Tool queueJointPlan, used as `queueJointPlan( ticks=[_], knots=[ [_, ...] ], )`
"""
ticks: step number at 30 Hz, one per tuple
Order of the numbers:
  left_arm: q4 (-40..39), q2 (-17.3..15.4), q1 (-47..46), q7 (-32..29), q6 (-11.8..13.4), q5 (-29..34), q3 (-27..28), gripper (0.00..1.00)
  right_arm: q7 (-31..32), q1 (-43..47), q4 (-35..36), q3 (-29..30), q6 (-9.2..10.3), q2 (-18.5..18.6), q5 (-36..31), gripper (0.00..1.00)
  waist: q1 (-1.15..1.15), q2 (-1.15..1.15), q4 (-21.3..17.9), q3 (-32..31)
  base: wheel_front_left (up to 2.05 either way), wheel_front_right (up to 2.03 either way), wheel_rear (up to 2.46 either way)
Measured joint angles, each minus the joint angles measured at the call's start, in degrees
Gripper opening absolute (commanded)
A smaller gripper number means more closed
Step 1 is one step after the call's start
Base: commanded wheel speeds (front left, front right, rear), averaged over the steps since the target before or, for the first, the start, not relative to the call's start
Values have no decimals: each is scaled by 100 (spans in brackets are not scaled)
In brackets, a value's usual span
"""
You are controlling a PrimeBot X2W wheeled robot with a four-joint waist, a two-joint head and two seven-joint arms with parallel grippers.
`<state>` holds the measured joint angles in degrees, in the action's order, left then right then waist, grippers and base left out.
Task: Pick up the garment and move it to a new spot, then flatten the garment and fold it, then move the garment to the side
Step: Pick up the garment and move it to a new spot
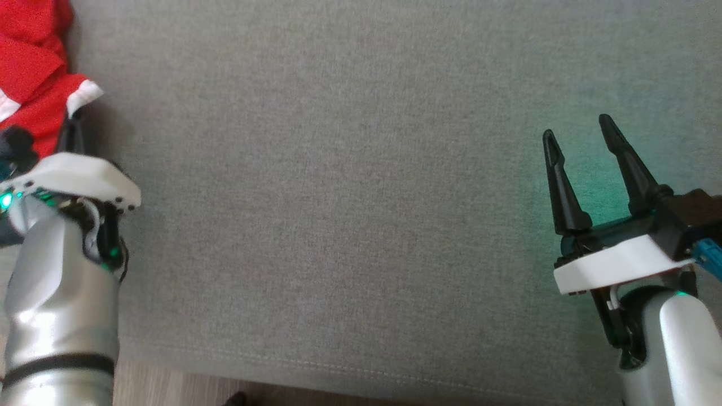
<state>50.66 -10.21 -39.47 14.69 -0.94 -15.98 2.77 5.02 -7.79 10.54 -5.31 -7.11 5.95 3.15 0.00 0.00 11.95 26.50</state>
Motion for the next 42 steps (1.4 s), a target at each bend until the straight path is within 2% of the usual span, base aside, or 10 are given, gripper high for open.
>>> queueJointPlan(
  ticks=[12,17,23,29,36,42],
  knots=[
    [-3054,246,1976,1,-5,448,601,0,-371,49,-338,319,0,-174,109,100,-1,0,-158,-994,0,0,0],
    [-4234,434,3226,1,-8,582,581,0,-474,442,-396,401,0,-221,154,100,-1,0,-364,-1523,0,0,0],
    [-5116,602,4006,-136,1,570,296,0,-513,757,-452,416,0,-297,304,100,-1,0,-665,-1926,0,0,0],
    [-5521,671,4197,-353,35,565,-224,0,-538,913,-513,383,0,-318,454,100,-1,0,-1031,-2125,0,0,0],
    [-5239,682,3951,-460,-293,565,-1123,0,-557,956,-569,223,0,-323,649,100,-1,0,-1503,-2150,0,0,0],
    [-4760,706,3078,-452,-472,563,-2012,0,-604,932,-588,109,0,-325,789,100,-1,0,-1985,-2007,0,0,0]
  ],
)
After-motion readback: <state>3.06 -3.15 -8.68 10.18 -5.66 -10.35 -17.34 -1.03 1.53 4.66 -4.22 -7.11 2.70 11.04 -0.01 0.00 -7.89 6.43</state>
